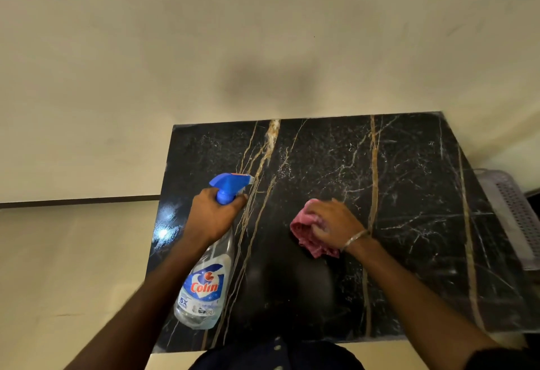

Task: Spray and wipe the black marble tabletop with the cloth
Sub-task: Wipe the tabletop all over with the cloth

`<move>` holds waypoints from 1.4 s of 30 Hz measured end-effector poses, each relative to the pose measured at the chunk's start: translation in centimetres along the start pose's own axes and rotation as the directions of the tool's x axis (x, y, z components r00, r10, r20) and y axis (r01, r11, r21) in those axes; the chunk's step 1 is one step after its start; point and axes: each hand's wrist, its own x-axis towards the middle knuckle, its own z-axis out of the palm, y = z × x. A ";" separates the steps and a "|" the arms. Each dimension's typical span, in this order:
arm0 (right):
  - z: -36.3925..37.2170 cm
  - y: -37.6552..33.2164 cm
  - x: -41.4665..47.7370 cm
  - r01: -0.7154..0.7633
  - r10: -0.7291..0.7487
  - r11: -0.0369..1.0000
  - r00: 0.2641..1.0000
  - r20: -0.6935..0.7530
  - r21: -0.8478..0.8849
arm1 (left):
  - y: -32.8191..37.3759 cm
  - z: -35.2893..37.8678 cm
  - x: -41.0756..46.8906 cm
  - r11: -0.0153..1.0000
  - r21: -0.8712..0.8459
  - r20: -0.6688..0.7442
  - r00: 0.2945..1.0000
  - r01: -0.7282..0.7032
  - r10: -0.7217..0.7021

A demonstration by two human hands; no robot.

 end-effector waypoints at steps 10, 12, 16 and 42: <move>9.0 -3.6 -1.0 -0.478 0.471 0.878 0.862 -0.186 0.005 | 0.3 0.3 1.0 1.000 -0.008 0.033 0.999 0.000 0.001; 8.6 -3.8 -0.1 -0.464 0.474 0.880 0.834 -0.282 0.104 | 0.6 0.4 1.3 1.000 0.003 0.034 0.999 -0.004 0.004; 3.5 -4.2 -0.1 -0.363 0.670 0.553 0.729 -0.141 0.750 | 1.3 0.4 1.7 0.999 0.016 0.048 0.998 -0.028 0.027; -0.9 -4.3 0.1 0.020 0.645 -0.476 0.688 0.334 0.879 | 2.9 2.9 0.4 0.988 0.148 0.088 0.996 -0.043 0.030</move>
